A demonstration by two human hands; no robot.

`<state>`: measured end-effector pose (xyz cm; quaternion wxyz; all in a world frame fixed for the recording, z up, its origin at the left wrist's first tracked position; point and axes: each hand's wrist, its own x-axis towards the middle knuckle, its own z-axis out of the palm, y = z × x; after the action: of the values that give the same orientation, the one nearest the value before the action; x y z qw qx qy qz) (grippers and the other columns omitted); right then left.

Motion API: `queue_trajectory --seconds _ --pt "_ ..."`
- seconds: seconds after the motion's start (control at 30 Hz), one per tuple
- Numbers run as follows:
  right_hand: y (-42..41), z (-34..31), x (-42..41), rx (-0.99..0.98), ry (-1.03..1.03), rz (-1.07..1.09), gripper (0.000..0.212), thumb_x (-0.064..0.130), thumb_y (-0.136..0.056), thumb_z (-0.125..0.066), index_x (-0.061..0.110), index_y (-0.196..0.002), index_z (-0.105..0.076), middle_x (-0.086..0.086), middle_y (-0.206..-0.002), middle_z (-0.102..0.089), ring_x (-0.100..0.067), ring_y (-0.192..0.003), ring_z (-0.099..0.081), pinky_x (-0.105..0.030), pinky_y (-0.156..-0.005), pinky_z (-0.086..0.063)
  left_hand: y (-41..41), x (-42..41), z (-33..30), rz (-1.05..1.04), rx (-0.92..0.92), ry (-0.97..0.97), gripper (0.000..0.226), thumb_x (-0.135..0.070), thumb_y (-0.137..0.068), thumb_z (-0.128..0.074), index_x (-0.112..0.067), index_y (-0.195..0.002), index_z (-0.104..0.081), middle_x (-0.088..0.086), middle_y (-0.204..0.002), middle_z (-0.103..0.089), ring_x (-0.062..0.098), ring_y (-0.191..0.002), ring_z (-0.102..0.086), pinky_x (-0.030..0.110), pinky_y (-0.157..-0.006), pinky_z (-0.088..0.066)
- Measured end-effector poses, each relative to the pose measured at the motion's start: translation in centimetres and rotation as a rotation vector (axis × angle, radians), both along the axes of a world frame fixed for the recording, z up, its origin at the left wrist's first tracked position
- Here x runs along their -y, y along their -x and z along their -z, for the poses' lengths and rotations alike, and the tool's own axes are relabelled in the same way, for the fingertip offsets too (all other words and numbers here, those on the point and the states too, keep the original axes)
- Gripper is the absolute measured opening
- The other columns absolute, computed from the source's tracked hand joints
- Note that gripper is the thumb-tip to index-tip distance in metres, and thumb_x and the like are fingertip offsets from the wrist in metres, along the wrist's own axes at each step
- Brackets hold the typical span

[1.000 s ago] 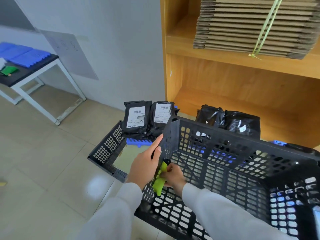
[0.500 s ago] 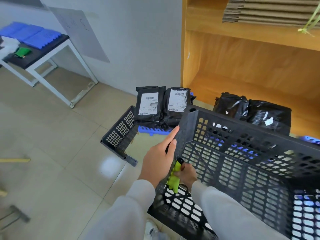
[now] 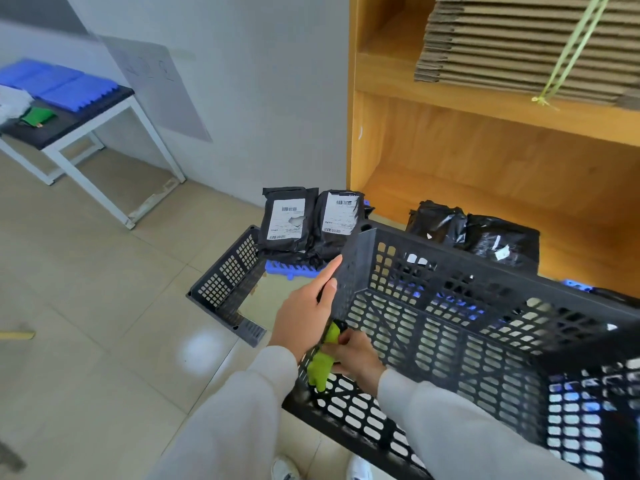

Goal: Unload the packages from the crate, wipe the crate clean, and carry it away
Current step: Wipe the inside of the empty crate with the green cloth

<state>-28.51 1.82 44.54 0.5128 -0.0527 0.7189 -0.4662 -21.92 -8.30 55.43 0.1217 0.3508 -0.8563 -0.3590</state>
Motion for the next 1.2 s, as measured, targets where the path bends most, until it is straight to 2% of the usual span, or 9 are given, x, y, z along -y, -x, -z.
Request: queue_trajectory --seconds 0.13,0.3,0.37,0.5,0.63,0.77,0.9,1.0,1.2 --pt "-0.9 -3.1 -0.5 -0.006 0.08 -0.012 0.036 0.014 -0.069 -0.082 0.009 -0.083 -0.049 -0.019 -0.093 -0.056 -0.04 -0.092 -0.073 -0.051 -0.072 -0.063 -0.2 -0.3 -0.5 -0.003 0.006 -0.002 0.042 -0.048 -0.108 -0.032 -0.076 -0.139 -0.027 -0.006 -0.047 -0.032 0.01 -0.045 -0.034 0.026 -0.049 -0.029" --pt "-1.7 -6.9 -1.2 -0.071 0.163 -0.039 0.021 0.004 -0.081 -0.073 0.003 -0.09 -0.054 -0.018 -0.09 -0.06 -0.033 -0.086 -0.074 -0.043 -0.07 -0.064 -0.4 -0.4 -0.7 0.001 0.018 -0.011 0.042 -0.048 -0.108 -0.032 -0.074 -0.141 -0.028 -0.005 -0.048 -0.032 0.01 -0.047 -0.034 0.028 -0.05 -0.029" --pt "-2.0 -8.3 -1.6 -0.125 0.173 -0.047 0.025 0.006 -0.079 -0.074 -0.003 -0.093 -0.056 -0.024 -0.092 -0.062 -0.032 -0.086 -0.073 -0.039 -0.067 -0.064 -0.4 -0.5 -0.7 0.01 0.025 -0.009 0.042 -0.048 -0.109 -0.032 -0.073 -0.142 -0.028 -0.007 -0.048 -0.036 0.011 -0.047 -0.035 0.029 -0.05 -0.028" --pt "-2.4 -9.3 -1.8 -0.164 0.163 -0.043 0.028 0.006 -0.079 -0.074 -0.005 -0.097 -0.056 -0.027 -0.102 -0.066 -0.032 -0.086 -0.074 -0.044 -0.068 -0.064 -0.3 -0.4 -0.6 0.011 0.024 -0.008 0.042 -0.048 -0.109 -0.032 -0.072 -0.143 -0.028 -0.006 -0.048 -0.03 0.012 -0.049 -0.034 0.029 -0.051 -0.029" --pt "-2.2 -8.3 -1.6 -0.208 0.095 -0.103 0.023 0.005 -0.08 -0.074 0.004 -0.09 -0.053 -0.016 -0.09 -0.064 -0.031 -0.078 -0.073 -0.044 -0.064 -0.064 -0.3 -0.4 -0.6 0.012 0.02 0.006 0.042 -0.048 -0.109 -0.031 -0.072 -0.143 -0.027 -0.005 -0.052 -0.028 0.013 -0.049 -0.033 0.03 -0.05 -0.029" --pt "-1.8 -6.5 -1.3 -0.305 0.037 -0.174 0.032 0.01 -0.078 -0.078 0.011 -0.078 -0.046 -0.012 -0.083 -0.061 -0.033 -0.073 -0.073 -0.047 -0.06 -0.063 -0.3 -0.2 -0.4 0.02 0.021 0.019 0.042 -0.048 -0.109 -0.03 -0.072 -0.144 -0.026 -0.002 -0.056 -0.029 0.013 -0.05 -0.034 0.032 -0.052 -0.03" --pt "-1.2 -4.2 -0.9 -0.339 -0.054 -0.236 0.037 0.021 -0.072 -0.083 0.014 -0.076 -0.047 -0.015 -0.089 -0.064 -0.035 -0.078 -0.072 -0.051 -0.064 -0.063 -0.1 0.0 -0.1 0.015 0.015 0.024 0.043 -0.048 -0.109 -0.031 -0.074 -0.142 -0.025 -0.001 -0.056 -0.03 0.013 -0.049 -0.033 0.031 -0.051 -0.03" --pt "-1.1 -2.1 -0.6 -0.293 -0.136 -0.237 0.038 0.02 -0.073 -0.084 0.015 -0.077 -0.047 -0.017 -0.097 -0.066 -0.032 -0.081 -0.072 -0.041 -0.063 -0.063 -0.1 -0.1 -0.1 0.008 0.007 0.017 0.043 -0.048 -0.109 -0.031 -0.074 -0.142 -0.025 -0.001 -0.056 -0.031 0.013 -0.049 -0.034 0.031 -0.052 -0.033" --pt "-1.3 2.3 0.0 -0.239 -0.222 -0.238 0.035 0.01 -0.075 -0.082 0.013 -0.075 -0.047 -0.008 -0.083 -0.058 -0.025 -0.07 -0.067 -0.038 -0.058 -0.063 -0.1 0.1 0.4 0.004 -0.018 0.016 0.043 -0.048 -0.109 -0.032 -0.074 -0.142 -0.026 -0.004 -0.054 -0.029 0.011 -0.049 -0.033 0.027 -0.051 -0.031"
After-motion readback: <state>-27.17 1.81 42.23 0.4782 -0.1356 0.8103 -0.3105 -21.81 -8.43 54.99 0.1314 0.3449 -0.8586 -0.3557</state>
